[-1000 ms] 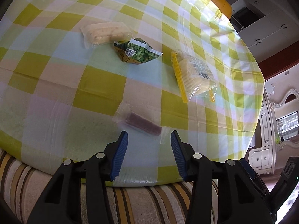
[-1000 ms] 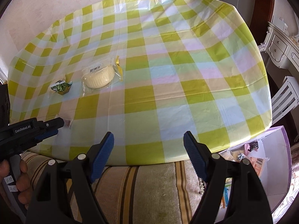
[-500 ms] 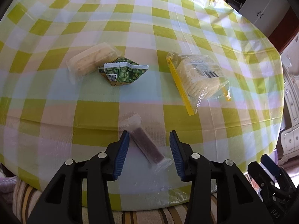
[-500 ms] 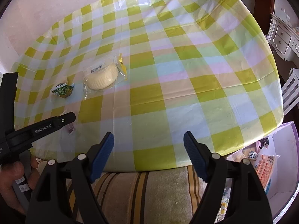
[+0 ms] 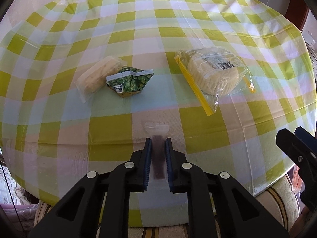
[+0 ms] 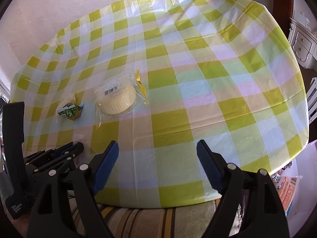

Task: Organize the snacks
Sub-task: 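Grasp purple bar with left tool while right tool grasps round bread bag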

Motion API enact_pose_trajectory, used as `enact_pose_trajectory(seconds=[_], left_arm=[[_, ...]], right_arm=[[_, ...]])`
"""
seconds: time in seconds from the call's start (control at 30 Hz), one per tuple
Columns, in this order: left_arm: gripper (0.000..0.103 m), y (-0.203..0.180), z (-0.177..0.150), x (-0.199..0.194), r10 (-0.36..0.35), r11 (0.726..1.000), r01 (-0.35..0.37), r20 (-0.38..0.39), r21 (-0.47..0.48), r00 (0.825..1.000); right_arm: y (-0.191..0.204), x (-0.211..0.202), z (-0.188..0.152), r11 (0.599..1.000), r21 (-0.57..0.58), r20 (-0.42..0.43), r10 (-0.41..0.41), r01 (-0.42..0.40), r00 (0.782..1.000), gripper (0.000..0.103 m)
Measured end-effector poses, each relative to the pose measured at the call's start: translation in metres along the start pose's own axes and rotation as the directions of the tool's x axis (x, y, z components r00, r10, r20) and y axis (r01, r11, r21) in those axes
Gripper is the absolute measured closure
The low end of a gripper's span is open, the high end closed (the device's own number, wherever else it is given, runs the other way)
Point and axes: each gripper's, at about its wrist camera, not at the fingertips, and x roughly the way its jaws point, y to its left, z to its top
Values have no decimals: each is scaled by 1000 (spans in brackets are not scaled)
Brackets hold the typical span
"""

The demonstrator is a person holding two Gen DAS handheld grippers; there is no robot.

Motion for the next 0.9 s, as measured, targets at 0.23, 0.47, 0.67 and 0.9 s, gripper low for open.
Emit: enact_pose_trajectory(seconds=[0.23,0.47,0.67,0.9], left_arm=[[91,21,-2,-3,-46,993,50,40,-110,998],[91,28,-4,-5,-51,987,60,63,-150,997],[91,38,-5,-6,-53,978,68,80,-196,995],[91,45,0,-1,-24,981,34,56,-190,998]], right_arm=[[24,7,29,999,-52,68,7,-3,998,15],[54,34,55,991,-134,56,20,-13,998,9],[75,67,66,979,-204,6,-9,10,1000,9],[80,89,64,974,-226,-39,-35,26,999,9]])
